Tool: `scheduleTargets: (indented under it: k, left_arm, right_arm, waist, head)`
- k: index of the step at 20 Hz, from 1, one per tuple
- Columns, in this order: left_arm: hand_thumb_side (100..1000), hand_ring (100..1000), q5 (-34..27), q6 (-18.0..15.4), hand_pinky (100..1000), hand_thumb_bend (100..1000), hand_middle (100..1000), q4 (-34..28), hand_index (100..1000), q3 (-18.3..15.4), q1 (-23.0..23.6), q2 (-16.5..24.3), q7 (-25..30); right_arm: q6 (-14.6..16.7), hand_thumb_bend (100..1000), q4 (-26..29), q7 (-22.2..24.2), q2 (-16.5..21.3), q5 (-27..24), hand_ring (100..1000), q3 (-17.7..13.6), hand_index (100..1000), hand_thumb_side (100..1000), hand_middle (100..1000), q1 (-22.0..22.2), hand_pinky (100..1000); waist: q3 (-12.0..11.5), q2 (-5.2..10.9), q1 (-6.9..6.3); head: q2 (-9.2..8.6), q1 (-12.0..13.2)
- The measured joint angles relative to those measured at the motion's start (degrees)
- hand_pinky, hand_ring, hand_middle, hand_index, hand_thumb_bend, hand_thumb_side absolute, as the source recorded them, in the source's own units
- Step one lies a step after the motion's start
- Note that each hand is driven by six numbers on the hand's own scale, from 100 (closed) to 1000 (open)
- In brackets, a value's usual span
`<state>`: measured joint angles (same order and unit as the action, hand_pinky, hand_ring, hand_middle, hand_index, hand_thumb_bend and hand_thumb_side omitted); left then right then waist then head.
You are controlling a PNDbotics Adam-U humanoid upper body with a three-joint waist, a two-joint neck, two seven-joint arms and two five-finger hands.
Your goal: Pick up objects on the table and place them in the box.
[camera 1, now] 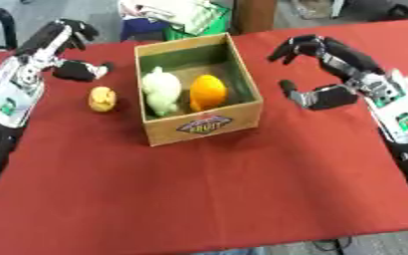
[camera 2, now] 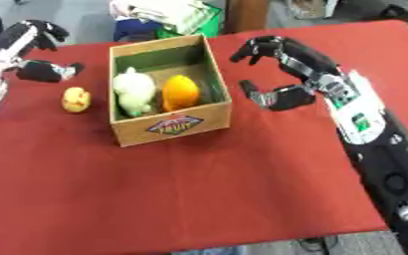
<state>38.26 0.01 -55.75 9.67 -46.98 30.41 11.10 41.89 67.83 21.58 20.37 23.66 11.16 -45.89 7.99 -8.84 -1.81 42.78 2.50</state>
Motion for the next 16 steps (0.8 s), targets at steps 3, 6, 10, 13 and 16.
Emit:
scheduleTargets:
  k: [3,6,10,13,16]
  left_arm:
    - [264,640,2.3,-0.8,727,458,668,3.4,786,-0.2,0.0,-1.0,0.3]
    - [255,597,3.8,-1.8,708,426,613,5.5,748,-0.3,0.0,-2.0,-0.2]
    - [232,520,6.1,-3.1,665,311,510,7.4,655,-0.3,-0.3,-3.2,-2.2]
    - [200,404,8.9,-3.2,612,117,367,8.0,531,-0.3,-0.4,-3.8,-4.7]
    - [252,263,11.5,-2.4,552,100,195,8.0,390,-0.3,-0.4,-3.8,-8.0]
  right_arm:
    - [0.1,100,0.0,-0.1,0.0,0.0,779,0.0,823,368,714,0.0,662]
    - [0.1,100,0.0,-0.1,0.0,0.0,779,0.0,823,367,713,0.0,661]
    - [0.1,100,0.0,-0.1,0.0,0.0,779,0.0,824,367,713,0.0,661]
    - [0.1,100,0.0,-0.1,0.0,0.0,780,0.0,824,366,713,0.0,661]
    - [0.1,100,0.0,-0.1,0.0,0.0,780,0.0,824,365,713,0.1,661]
  waist:
    - [0.2,0.00,0.19]
    - [0.3,0.00,0.19]
    - [0.5,0.00,0.16]
    - [0.6,-0.01,0.14]
    - [0.6,-0.01,0.14]
  head:
    - [0.00,0.0]
    - [0.00,0.0]
    - [0.00,0.0]
    - [0.00,0.0]
    - [0.00,-0.1]
